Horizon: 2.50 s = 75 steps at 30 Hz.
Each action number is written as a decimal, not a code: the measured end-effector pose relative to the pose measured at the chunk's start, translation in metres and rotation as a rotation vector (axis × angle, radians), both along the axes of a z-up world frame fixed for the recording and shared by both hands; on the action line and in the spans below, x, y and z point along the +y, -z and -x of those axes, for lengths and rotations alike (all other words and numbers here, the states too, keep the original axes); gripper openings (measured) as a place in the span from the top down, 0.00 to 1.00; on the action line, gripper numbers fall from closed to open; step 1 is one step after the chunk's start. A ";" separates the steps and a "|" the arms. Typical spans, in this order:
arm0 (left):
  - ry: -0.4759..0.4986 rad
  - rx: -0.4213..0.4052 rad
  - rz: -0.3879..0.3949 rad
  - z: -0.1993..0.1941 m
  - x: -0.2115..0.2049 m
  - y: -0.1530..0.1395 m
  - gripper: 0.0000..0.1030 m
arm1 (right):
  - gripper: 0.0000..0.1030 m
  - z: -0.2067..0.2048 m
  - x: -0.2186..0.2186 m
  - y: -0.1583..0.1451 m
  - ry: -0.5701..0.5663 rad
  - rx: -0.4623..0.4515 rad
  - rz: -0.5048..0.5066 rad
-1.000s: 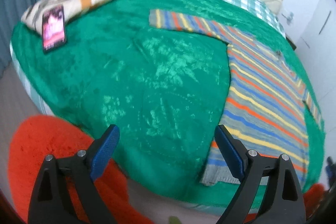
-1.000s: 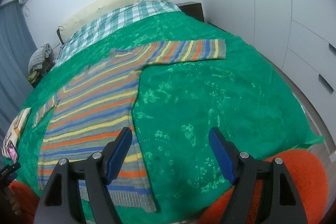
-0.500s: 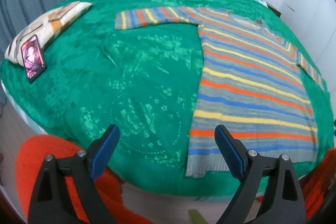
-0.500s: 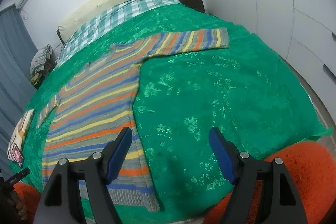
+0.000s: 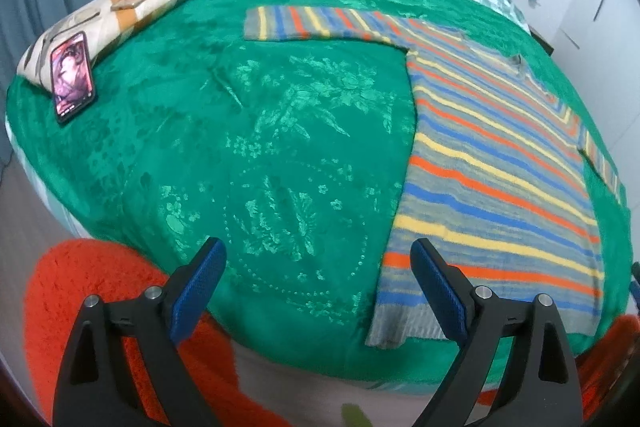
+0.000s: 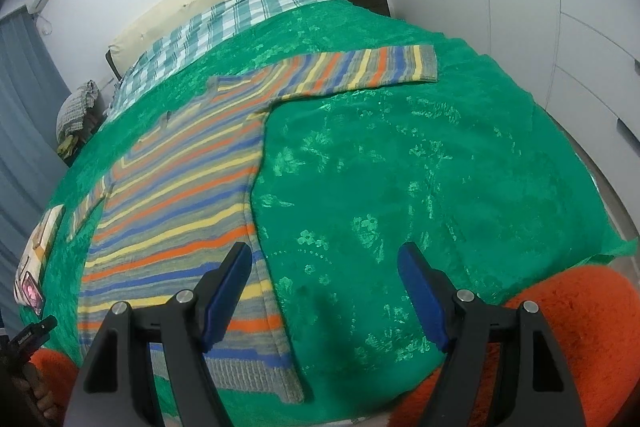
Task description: Fold small clothes
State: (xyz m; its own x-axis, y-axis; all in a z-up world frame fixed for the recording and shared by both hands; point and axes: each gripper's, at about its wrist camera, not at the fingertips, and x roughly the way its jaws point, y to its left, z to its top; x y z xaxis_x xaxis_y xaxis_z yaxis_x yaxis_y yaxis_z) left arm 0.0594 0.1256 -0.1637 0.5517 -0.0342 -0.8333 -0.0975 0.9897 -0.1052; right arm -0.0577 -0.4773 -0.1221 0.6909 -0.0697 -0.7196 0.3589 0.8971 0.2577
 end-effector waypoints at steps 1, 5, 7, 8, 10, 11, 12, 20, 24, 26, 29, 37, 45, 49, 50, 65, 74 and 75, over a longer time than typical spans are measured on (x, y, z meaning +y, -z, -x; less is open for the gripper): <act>0.001 -0.002 0.000 0.000 0.000 0.000 0.09 | 0.27 0.000 0.000 0.000 0.001 0.002 -0.001; 0.000 -0.004 -0.007 0.000 -0.001 0.000 0.09 | 0.27 -0.002 -0.001 0.003 0.001 0.008 -0.010; 0.002 -0.006 -0.012 -0.001 -0.001 0.000 0.09 | 0.27 -0.003 -0.001 0.003 0.001 0.009 -0.013; 0.001 -0.006 -0.014 -0.001 -0.001 0.000 0.09 | 0.27 -0.003 -0.001 0.004 0.001 0.009 -0.013; -0.003 -0.003 -0.015 -0.001 0.000 0.000 0.08 | 0.27 -0.003 -0.001 0.004 0.001 0.008 -0.012; -0.006 -0.003 -0.015 -0.001 0.000 0.000 0.09 | 0.27 -0.003 -0.001 0.004 0.001 0.009 -0.012; -0.010 -0.004 -0.013 -0.001 0.000 -0.001 0.08 | 0.27 -0.003 -0.001 0.004 0.001 0.010 -0.013; -0.023 -0.013 -0.006 0.001 0.003 -0.003 0.08 | 0.27 -0.003 -0.001 0.005 0.001 0.016 -0.016; -0.023 -0.013 -0.006 0.001 0.003 -0.002 0.08 | 0.27 -0.002 -0.001 0.004 0.000 0.015 -0.014; -0.024 -0.017 -0.010 0.001 0.003 -0.002 0.08 | 0.27 -0.002 -0.001 0.004 0.001 0.016 -0.015; -0.025 -0.021 -0.010 0.002 0.002 -0.003 0.08 | 0.27 -0.002 -0.001 0.004 -0.001 0.016 -0.015; -0.025 -0.026 -0.016 0.003 0.001 -0.004 0.08 | 0.27 -0.002 -0.001 0.004 -0.001 0.015 -0.015; -0.035 -0.024 -0.012 0.003 0.002 -0.004 0.07 | 0.27 -0.002 -0.001 0.004 -0.002 0.015 -0.015; -0.042 -0.023 -0.010 0.004 0.003 -0.004 0.07 | 0.27 -0.002 -0.001 0.004 -0.001 0.016 -0.015; -0.041 -0.023 -0.010 0.004 0.003 -0.004 0.07 | 0.27 -0.002 -0.001 0.004 -0.001 0.016 -0.015; -0.053 -0.022 -0.008 0.005 0.005 -0.005 0.07 | 0.27 -0.002 -0.001 0.005 -0.001 0.016 -0.016; -0.061 -0.021 -0.008 0.006 0.004 -0.004 0.07 | 0.27 -0.002 -0.001 0.004 -0.001 0.016 -0.016; -0.061 -0.020 -0.007 0.006 0.004 -0.004 0.07 | 0.27 -0.002 -0.001 0.005 -0.001 0.015 -0.016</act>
